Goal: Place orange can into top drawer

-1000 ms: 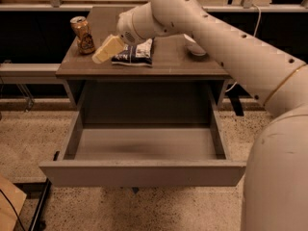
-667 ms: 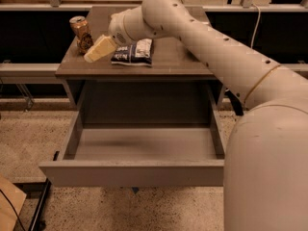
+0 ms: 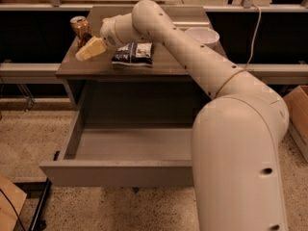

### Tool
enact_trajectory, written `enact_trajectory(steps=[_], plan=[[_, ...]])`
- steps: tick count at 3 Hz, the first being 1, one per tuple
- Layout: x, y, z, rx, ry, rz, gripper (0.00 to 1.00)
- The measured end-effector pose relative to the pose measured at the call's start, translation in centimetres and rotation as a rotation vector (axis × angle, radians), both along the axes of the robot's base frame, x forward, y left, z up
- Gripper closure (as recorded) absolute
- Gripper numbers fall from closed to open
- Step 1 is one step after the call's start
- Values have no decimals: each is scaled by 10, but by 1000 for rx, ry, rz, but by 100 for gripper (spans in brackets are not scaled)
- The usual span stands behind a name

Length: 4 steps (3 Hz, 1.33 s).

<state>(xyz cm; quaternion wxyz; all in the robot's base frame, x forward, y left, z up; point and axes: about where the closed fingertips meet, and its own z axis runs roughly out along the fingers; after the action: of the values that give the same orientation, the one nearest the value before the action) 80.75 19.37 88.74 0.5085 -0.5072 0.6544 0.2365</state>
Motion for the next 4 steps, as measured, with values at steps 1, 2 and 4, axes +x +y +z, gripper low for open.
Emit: enact_trajectory(steps=[1, 2, 4], plan=[[18, 20, -6, 36, 8, 24, 0], [34, 38, -7, 79, 5, 44, 0], [43, 63, 1, 115, -19, 99, 25]])
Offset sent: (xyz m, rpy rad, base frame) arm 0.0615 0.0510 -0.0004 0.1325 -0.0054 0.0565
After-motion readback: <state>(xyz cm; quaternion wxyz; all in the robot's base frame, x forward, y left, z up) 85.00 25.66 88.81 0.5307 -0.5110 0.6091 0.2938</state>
